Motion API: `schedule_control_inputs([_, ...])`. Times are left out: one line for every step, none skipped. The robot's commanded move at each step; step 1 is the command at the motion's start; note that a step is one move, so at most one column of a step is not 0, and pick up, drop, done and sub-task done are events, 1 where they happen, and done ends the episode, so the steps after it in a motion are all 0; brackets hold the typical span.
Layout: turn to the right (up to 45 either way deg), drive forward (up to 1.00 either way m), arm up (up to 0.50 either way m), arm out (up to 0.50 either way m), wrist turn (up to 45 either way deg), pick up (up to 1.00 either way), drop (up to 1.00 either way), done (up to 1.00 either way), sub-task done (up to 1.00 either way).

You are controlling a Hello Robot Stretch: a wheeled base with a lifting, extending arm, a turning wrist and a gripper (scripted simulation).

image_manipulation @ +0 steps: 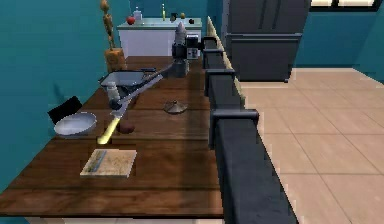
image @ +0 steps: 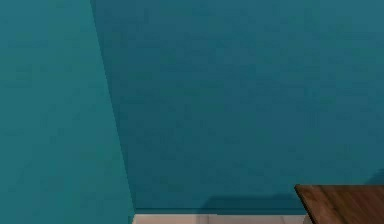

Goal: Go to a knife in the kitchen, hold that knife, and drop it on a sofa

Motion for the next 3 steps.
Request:
schedule_control_inputs([0.0,0.0,0.0,0.0,-42.0,0.0,0.0,0.0,0.0])
schedule_control_inputs([0.0,0.0,0.0,-0.46,0.0,0.0,0.0,0.0,0.0])
schedule_control_inputs([-45.0,0.0,0.0,0.0,0.0,0.0,0.0,0.0,0.0])
